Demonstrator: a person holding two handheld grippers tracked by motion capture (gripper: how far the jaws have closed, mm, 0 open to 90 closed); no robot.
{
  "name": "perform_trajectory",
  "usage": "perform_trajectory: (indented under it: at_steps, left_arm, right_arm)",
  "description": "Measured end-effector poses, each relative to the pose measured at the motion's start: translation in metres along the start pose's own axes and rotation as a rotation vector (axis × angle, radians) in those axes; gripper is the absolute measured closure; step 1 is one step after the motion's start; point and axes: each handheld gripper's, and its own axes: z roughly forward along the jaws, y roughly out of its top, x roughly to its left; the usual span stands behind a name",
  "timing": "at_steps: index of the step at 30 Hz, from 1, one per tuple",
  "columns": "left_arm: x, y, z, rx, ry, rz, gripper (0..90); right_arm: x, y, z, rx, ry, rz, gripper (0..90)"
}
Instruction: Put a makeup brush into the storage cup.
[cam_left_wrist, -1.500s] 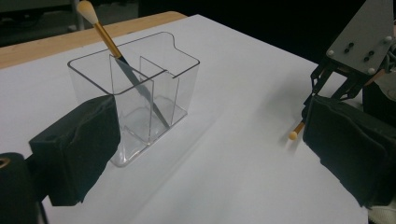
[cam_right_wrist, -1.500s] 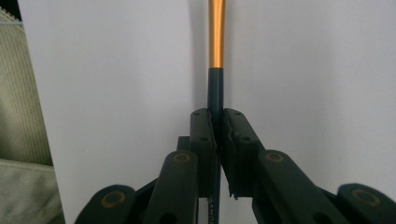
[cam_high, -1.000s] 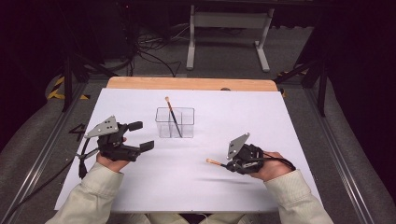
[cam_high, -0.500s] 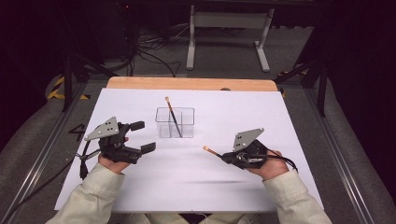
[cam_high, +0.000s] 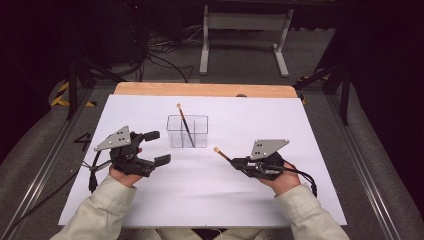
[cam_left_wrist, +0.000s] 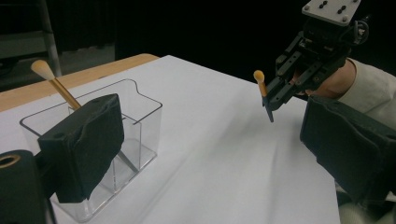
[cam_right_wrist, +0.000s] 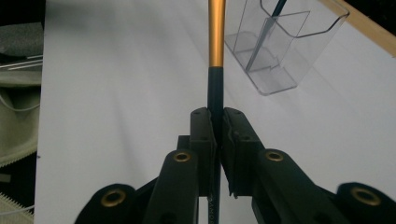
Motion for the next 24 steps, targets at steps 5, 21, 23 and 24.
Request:
perform_trajectory:
  at_steps: [5, 21, 23, 24]
  left_arm:
    - [-0.001, 0.0, 0.004, -0.004, -0.001, -0.012, 7.1]
    - [-0.008, 0.002, 0.019, -0.029, -0.04, -0.013, 8.8]
    - [-0.009, 0.002, 0.021, -0.029, -0.049, -0.017, 8.9]
    - [-0.009, 0.002, 0.022, -0.03, -0.053, -0.018, 8.9]
  right_arm:
    - [0.003, 0.001, -0.001, -0.062, -0.01, 0.008, 83.1]
    - [0.011, 0.002, 0.002, -0.212, -0.056, 0.056, 83.1]
    - [0.011, 0.002, 0.003, -0.231, -0.052, 0.066, 83.1]
    - [0.012, 0.002, 0.003, -0.243, -0.051, 0.072, 83.1]
